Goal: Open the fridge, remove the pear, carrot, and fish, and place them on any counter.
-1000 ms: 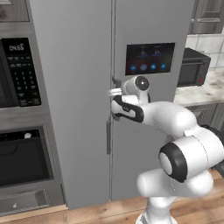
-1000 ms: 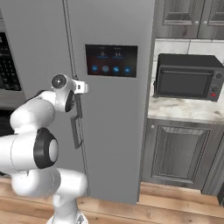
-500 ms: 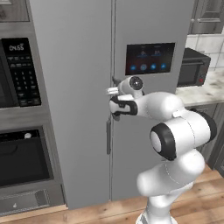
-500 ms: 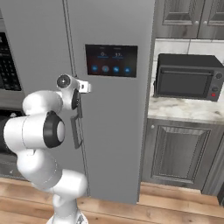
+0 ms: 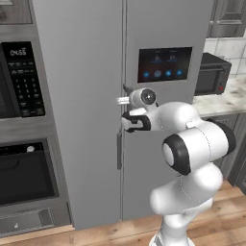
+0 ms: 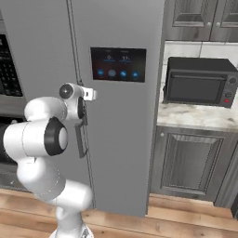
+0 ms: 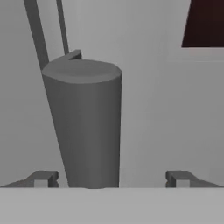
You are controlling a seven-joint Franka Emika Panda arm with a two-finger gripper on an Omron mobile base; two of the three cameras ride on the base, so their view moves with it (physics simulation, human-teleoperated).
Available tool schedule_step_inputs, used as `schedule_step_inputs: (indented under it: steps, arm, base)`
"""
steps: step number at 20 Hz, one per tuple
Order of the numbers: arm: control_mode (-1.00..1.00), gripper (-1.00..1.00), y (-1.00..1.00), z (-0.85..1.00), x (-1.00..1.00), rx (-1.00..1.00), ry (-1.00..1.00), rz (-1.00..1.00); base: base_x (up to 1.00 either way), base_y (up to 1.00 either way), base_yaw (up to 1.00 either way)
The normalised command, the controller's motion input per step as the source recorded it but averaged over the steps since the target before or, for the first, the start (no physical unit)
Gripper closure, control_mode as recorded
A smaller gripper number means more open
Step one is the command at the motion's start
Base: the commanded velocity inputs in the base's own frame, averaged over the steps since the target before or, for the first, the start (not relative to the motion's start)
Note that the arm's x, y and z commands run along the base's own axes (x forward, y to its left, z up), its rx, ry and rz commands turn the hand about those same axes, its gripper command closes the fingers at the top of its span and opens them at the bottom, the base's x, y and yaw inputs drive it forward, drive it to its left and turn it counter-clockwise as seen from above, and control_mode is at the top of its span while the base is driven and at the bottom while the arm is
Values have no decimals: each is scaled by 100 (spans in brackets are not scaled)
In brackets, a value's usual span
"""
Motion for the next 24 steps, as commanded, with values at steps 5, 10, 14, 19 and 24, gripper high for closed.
schedule_step_inputs:
  steps: [5, 10, 14, 19, 24]
  arm:
    - [-100, 100, 1, 0, 8, 0, 2, -1]
    - [-100, 100, 0, 0, -9, 0, 0, 0]
    - [-100, 100, -6, 0, -71, 5, 0, 0]
    - [-100, 100, -27, 0, -92, 10, 2, 0]
    - [-100, 100, -50, 0, -100, 13, -1, 3]
  base:
    - [0, 0, 0]
    - [0, 0, 0]
    - [0, 0, 0]
    - [0, 0, 0]
    - [0, 0, 0]
